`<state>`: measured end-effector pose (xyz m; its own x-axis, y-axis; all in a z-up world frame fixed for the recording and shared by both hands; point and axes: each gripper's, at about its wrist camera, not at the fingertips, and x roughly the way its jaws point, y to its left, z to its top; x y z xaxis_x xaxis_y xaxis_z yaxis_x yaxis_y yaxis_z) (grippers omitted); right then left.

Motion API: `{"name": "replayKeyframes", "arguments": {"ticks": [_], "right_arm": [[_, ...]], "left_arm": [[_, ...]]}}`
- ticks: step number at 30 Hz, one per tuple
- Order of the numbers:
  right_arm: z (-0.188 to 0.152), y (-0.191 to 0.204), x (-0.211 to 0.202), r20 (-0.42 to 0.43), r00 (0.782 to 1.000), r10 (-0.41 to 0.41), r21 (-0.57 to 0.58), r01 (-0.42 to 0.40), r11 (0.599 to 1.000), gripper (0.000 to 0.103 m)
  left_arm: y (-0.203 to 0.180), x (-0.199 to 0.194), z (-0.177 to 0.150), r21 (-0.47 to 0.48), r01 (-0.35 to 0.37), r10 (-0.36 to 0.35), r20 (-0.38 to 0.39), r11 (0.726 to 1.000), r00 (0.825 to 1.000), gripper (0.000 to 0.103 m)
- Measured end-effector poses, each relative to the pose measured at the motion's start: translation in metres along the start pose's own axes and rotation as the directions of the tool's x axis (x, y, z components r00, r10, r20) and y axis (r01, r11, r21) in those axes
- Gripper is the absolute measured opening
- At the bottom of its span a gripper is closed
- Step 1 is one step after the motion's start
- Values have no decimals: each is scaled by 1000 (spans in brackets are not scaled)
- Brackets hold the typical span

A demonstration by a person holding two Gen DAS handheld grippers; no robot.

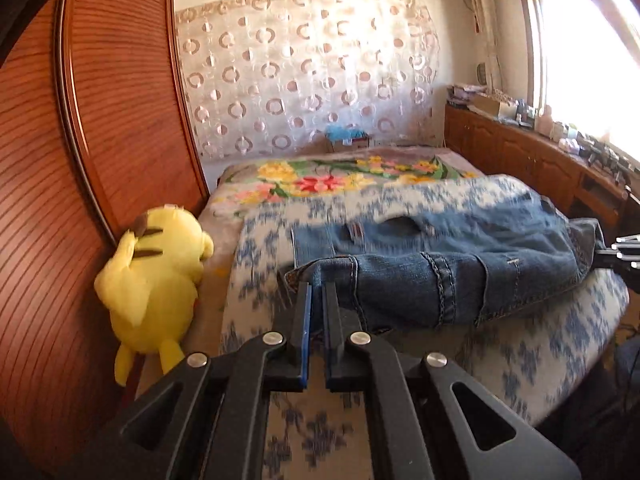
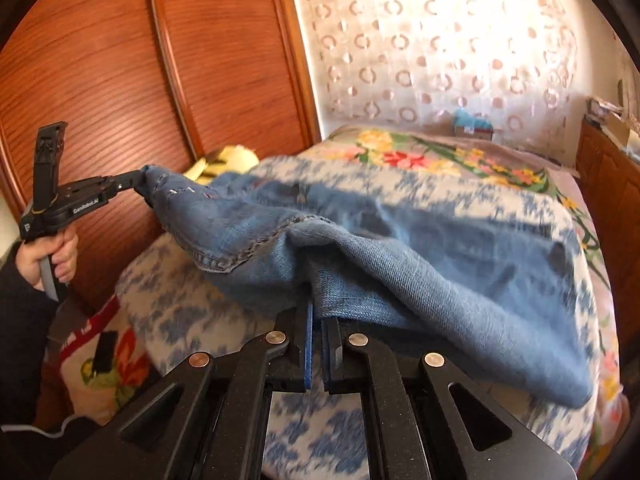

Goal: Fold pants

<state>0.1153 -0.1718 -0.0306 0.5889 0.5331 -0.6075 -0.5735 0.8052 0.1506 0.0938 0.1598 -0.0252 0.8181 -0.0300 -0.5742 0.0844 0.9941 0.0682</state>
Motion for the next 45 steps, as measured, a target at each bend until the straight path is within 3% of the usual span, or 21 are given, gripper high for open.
{"name": "replayKeyframes", "arguments": {"ticks": [5, 13, 18, 22, 30, 37, 45], "right_arm": [[-23, 1, 11, -56, 998, -7, 25, 8, 1000, 1], [-39, 4, 7, -90, 995, -31, 17, 32, 999, 10], [-43, -3, -12, -58, 996, -61, 34, 63, 997, 15], [-44, -13, -23, -35, 995, -97, 54, 99, 994, 18], [-46, -39, -37, 4, 983, -183, 103, 181, 978, 20], [-53, -56, -40, 4, 975, -221, 134, 218, 967, 25], [-62, -72, -41, 6, 963, -269, 170, 264, 949, 37]], "left_arm": [[-7, 12, -34, -17, 15, -16, -85, 1000, 996, 3], [-12, 8, -40, -15, 18, -20, -102, 1000, 995, 9], [-12, -2, -37, -9, 29, -30, -88, 1000, 996, 34], [-20, -1, -31, 5, 40, -39, -87, 999, 995, 38], [-39, 3, -22, 13, 104, -103, -65, 994, 993, 64], [-61, 13, -14, 34, 138, -136, -67, 990, 988, 66], [-90, 32, -12, 20, 180, -178, -75, 983, 981, 66]]}}
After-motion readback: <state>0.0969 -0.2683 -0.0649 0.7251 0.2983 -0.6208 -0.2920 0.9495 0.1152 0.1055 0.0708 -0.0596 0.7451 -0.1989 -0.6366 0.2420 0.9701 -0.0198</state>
